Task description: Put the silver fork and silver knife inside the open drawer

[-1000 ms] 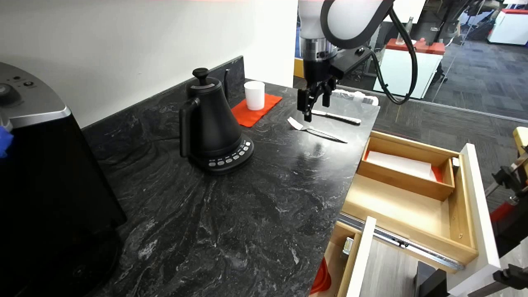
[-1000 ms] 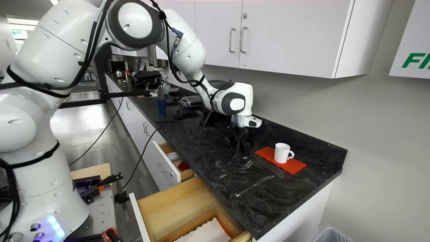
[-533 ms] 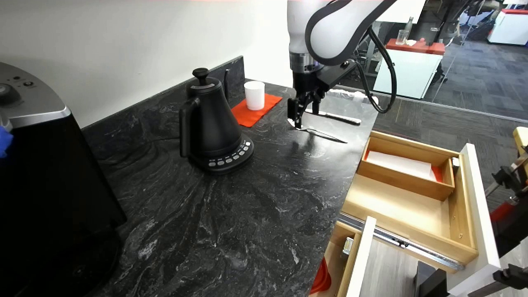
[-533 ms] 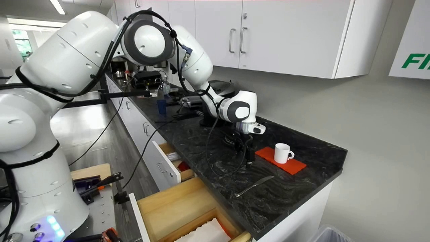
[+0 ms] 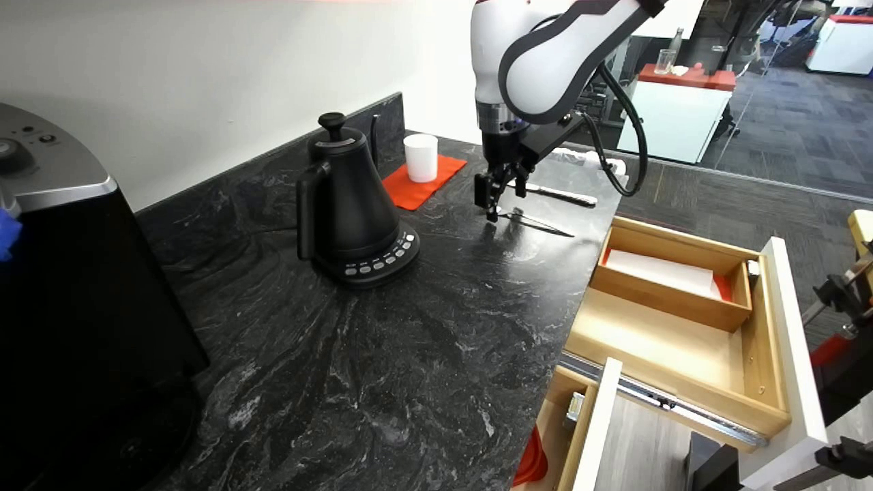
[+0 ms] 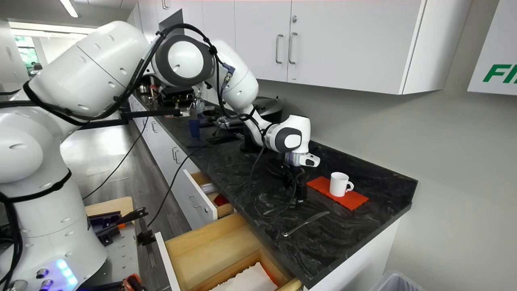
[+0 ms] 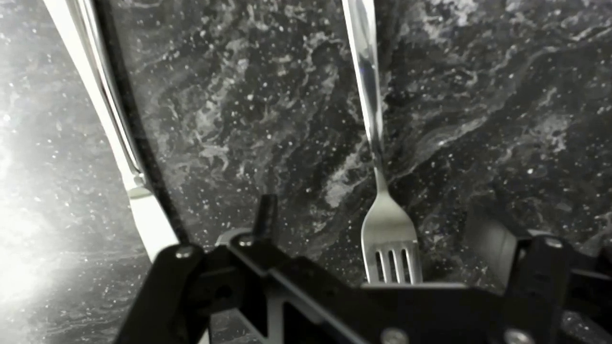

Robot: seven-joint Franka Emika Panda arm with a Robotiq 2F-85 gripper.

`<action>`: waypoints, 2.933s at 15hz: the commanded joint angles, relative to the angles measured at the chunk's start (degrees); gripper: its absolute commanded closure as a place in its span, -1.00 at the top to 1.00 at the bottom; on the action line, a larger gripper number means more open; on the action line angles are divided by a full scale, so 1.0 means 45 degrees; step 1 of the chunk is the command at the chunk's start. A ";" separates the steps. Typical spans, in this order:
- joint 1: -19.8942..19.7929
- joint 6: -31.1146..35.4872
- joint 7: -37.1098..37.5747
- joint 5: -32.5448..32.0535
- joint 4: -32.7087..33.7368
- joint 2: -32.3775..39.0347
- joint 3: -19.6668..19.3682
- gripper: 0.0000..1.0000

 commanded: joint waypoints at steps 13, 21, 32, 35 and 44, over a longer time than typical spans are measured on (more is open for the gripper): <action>-0.0332 -0.2691 -0.0123 0.1236 0.0408 -0.0335 0.0019 1.00; -0.0224 -0.2768 0.0073 0.1127 0.0374 -0.0272 -0.0135 1.00; -0.0320 -0.2739 -0.0026 0.1177 0.0492 -0.0175 -0.0154 -0.73; -0.0337 -0.2742 -0.0035 0.1179 0.0459 -0.0212 -0.0165 -0.95; -0.0459 -0.2813 0.0129 0.1209 -0.0871 -0.1695 -0.0416 -0.93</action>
